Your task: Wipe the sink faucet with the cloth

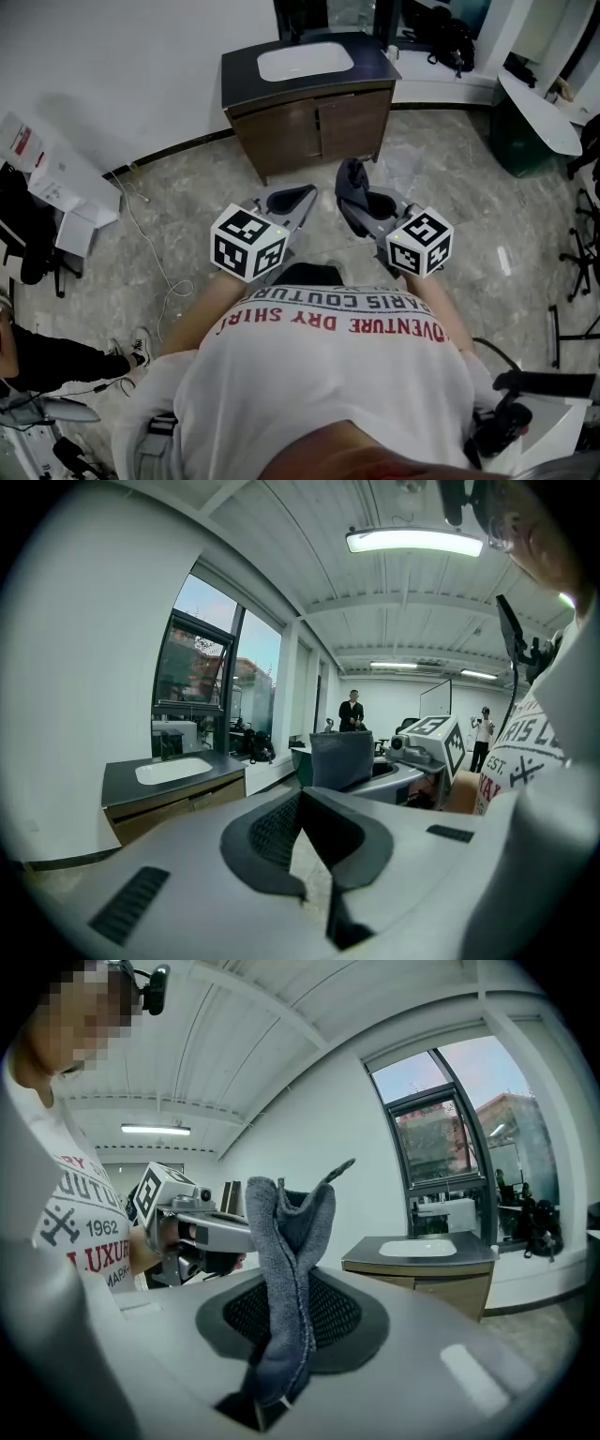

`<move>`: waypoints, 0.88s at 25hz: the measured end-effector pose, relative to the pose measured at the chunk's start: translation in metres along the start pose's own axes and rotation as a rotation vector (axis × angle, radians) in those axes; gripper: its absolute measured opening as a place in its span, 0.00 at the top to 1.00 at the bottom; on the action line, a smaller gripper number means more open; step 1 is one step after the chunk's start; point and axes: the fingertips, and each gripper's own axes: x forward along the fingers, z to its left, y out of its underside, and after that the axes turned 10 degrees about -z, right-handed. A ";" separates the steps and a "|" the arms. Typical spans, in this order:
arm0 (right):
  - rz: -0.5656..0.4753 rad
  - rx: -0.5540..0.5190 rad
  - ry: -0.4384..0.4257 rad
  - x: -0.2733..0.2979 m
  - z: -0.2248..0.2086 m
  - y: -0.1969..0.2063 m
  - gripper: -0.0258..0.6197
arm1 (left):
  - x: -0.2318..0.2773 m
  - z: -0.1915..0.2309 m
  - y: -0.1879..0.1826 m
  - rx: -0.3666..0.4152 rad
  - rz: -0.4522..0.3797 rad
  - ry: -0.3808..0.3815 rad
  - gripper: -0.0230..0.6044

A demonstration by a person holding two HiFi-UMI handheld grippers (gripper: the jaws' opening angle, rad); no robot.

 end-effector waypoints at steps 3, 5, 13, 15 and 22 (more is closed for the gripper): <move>-0.009 0.004 0.012 0.003 -0.005 0.001 0.85 | 0.001 0.006 0.000 -0.002 -0.004 -0.004 0.96; -0.020 0.011 0.020 0.005 -0.010 0.004 0.85 | 0.004 0.009 0.003 -0.006 -0.007 -0.005 0.96; -0.058 0.099 0.029 0.005 -0.023 0.007 0.85 | 0.020 0.019 0.013 -0.014 0.005 0.023 0.96; -0.057 0.112 0.042 0.007 -0.029 0.007 0.85 | 0.024 0.027 0.013 -0.020 0.012 0.025 0.96; -0.110 0.154 0.032 0.030 -0.049 -0.005 0.85 | 0.041 0.058 0.011 -0.044 -0.003 0.033 0.96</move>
